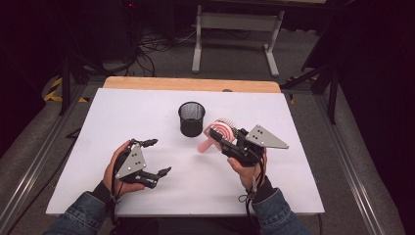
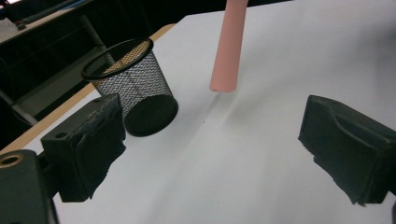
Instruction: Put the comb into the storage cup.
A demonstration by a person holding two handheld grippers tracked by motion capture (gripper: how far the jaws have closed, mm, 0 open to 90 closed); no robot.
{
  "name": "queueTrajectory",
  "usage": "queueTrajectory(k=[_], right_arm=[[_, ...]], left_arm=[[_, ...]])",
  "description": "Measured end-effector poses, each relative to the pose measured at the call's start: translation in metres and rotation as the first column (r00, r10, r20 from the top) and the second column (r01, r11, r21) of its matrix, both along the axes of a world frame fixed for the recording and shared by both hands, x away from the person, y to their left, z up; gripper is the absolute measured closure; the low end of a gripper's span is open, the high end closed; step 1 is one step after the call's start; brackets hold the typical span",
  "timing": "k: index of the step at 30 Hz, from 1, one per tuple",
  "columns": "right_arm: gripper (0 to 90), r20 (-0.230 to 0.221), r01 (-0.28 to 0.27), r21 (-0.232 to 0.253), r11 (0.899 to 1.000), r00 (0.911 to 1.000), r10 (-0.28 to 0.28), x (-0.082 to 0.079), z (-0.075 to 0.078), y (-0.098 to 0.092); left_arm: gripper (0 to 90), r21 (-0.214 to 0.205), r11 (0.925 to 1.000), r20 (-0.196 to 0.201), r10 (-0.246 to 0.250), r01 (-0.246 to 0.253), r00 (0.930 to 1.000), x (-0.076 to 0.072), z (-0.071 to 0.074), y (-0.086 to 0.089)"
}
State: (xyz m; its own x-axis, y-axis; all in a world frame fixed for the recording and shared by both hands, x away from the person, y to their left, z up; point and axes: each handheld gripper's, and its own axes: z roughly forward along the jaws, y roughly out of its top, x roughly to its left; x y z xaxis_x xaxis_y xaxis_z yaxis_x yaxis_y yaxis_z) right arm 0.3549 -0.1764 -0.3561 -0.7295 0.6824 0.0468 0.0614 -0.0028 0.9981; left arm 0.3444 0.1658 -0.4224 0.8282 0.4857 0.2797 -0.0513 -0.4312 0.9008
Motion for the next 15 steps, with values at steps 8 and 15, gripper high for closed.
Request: queueTrajectory(k=[8,15], right_arm=[[61.1,0.001,0.004,-0.014,1.000,1.0000,-0.004,0.000,-0.001,0.000],[61.1,-0.003,0.009,-0.014,1.000,1.0000,-0.009,0.001,-0.001,-0.001]], left_arm=[[7.9,-0.009,0.9988,0.007,0.049,-0.049,0.9988,-0.005,-0.006,0.020],[7.6,-0.014,0.9974,-0.012,0.071,-0.071,0.9974,-0.008,-0.012,0.038]])
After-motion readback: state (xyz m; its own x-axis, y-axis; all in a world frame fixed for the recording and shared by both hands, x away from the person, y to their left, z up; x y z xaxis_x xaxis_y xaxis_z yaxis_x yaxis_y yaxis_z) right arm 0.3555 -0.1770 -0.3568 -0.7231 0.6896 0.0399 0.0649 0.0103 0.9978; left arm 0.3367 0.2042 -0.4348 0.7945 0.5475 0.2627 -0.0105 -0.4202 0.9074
